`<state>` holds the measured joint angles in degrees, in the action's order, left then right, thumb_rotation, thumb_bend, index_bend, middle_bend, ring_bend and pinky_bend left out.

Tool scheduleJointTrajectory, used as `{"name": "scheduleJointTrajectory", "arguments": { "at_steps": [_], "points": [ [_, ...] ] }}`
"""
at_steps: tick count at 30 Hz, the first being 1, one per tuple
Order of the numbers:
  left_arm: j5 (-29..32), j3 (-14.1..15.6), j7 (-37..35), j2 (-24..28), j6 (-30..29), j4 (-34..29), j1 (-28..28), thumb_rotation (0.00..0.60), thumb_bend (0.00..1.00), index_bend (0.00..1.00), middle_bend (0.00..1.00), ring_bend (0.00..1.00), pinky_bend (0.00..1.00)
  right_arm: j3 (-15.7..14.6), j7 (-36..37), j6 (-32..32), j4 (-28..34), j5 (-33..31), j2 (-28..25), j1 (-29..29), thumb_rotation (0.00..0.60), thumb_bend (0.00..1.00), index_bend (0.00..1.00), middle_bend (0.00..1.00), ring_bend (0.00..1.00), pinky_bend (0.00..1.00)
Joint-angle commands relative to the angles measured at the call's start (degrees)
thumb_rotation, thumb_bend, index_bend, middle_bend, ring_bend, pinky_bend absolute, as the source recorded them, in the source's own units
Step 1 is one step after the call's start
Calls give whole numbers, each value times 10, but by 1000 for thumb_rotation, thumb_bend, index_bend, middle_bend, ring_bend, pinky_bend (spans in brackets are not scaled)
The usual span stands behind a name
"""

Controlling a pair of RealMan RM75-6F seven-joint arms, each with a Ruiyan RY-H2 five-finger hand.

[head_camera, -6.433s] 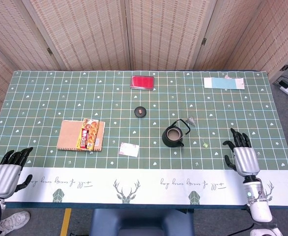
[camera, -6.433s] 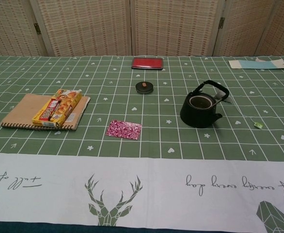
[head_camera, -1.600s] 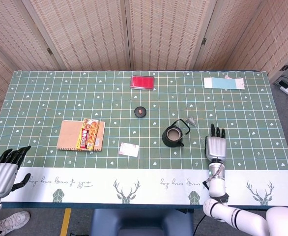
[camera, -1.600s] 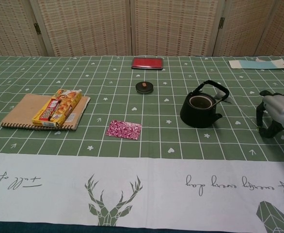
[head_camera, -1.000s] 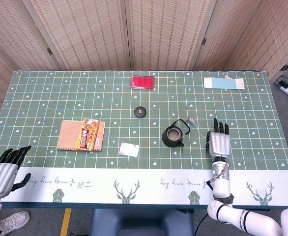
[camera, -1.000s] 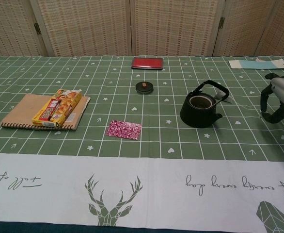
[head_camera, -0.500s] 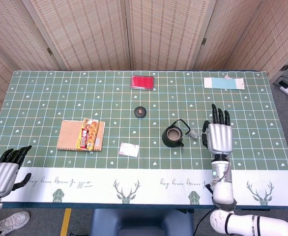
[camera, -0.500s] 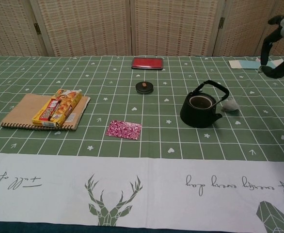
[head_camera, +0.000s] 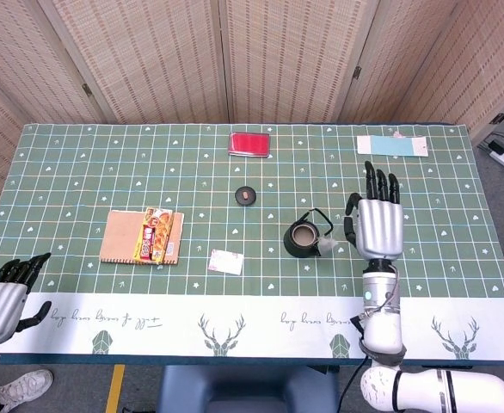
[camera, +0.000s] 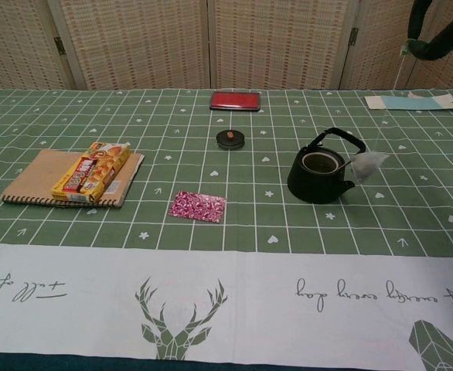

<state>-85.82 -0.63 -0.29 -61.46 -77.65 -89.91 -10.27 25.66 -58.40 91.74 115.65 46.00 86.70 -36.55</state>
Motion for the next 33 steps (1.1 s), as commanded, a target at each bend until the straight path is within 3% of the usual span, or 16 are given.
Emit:
{"name": "scheduleJointTrajectory", "arguments": {
  "at_steps": [1, 17, 33],
  "points": [
    [-2, -1, -7, 3, -3, 2, 1, 600, 346, 14, 93, 135, 110, 11, -9, 0, -4, -15, 8, -17, 600, 443, 580, 43, 0, 0],
    [-6, -1, -36, 13, -7, 4, 2, 600, 346, 14, 93, 135, 110, 43, -49, 24, -45, -74, 49, -91, 600, 442, 580, 45, 0, 0],
    [-14, 1, -49, 17, -13, 5, 4, 600, 346, 15, 93, 135, 110, 28, -57, 22, -94, -103, 78, -133, 600, 443, 580, 46, 0, 0]
  ]
}}
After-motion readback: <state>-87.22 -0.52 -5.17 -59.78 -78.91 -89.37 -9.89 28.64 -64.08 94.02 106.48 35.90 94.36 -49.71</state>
